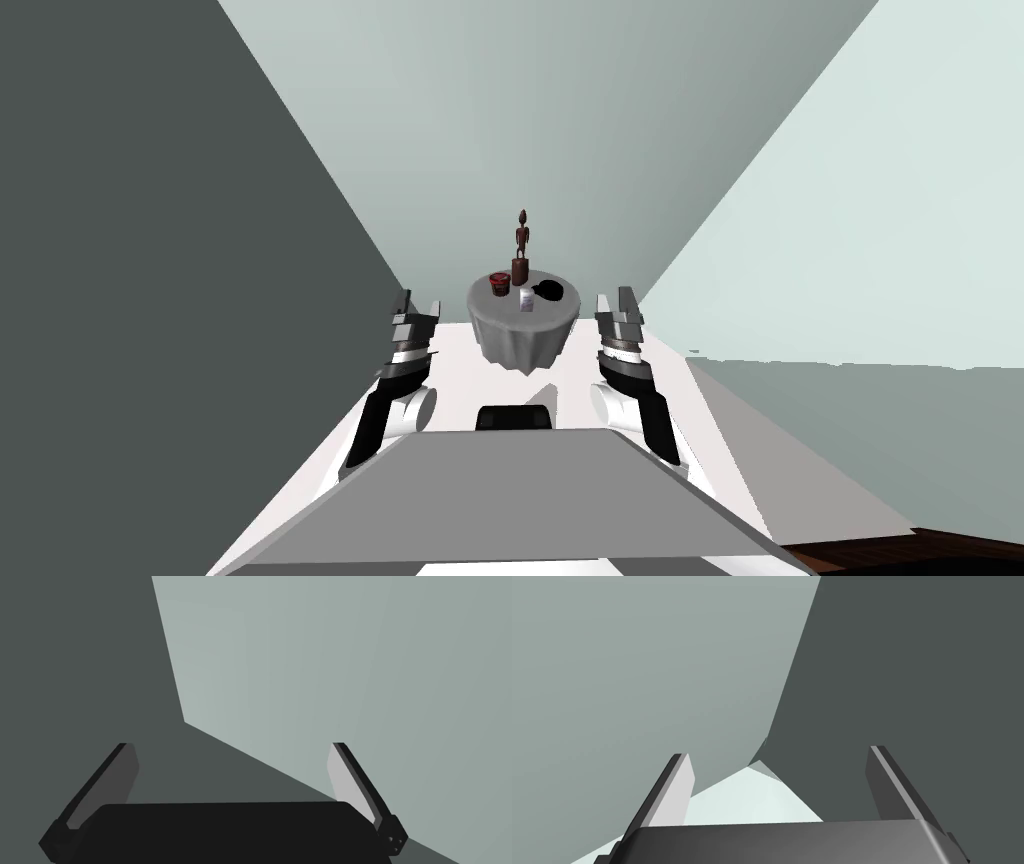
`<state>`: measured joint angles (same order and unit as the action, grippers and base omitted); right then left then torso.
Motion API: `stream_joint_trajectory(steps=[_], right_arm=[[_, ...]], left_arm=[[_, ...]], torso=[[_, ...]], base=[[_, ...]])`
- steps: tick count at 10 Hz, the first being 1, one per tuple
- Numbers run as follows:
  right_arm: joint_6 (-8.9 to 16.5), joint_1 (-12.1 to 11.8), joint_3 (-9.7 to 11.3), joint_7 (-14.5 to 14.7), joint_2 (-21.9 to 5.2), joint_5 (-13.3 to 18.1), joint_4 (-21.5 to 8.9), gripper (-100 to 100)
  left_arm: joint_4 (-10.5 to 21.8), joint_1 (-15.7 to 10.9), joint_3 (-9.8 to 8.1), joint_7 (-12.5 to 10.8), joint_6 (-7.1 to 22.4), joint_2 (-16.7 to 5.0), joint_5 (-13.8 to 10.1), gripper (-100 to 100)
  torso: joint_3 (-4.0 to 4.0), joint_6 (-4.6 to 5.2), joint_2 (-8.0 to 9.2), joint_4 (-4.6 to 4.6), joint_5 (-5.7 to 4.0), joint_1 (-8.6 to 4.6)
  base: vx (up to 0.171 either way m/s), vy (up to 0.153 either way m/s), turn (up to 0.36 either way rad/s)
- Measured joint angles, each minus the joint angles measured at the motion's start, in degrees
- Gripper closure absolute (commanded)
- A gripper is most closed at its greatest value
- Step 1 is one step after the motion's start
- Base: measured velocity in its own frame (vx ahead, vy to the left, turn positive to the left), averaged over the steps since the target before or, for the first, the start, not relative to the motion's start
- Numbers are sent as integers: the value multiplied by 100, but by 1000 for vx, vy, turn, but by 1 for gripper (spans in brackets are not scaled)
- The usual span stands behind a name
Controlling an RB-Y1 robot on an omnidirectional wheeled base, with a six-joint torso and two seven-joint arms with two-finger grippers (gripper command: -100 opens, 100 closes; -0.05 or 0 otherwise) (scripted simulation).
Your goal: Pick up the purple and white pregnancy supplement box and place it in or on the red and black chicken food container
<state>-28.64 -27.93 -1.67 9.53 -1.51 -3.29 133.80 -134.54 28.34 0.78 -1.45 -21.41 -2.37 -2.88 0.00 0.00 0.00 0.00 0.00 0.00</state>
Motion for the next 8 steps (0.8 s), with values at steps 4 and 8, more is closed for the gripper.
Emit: stream_joint_trajectory(steps=[4,8], right_arm=[[194,178,-265,166,-405,247,-181,-100],[484,411,-609,417,-593,602,-420,-100]], left_arm=[[0,0,2,0,0,2,0,0],[-1,0,2,0,0,2,0,0]], torso=[[-2,-1,-3,-1,23,101],[1,-1,1,0,24,102]], base=[[3,236,-26],[-18,264,-24]])
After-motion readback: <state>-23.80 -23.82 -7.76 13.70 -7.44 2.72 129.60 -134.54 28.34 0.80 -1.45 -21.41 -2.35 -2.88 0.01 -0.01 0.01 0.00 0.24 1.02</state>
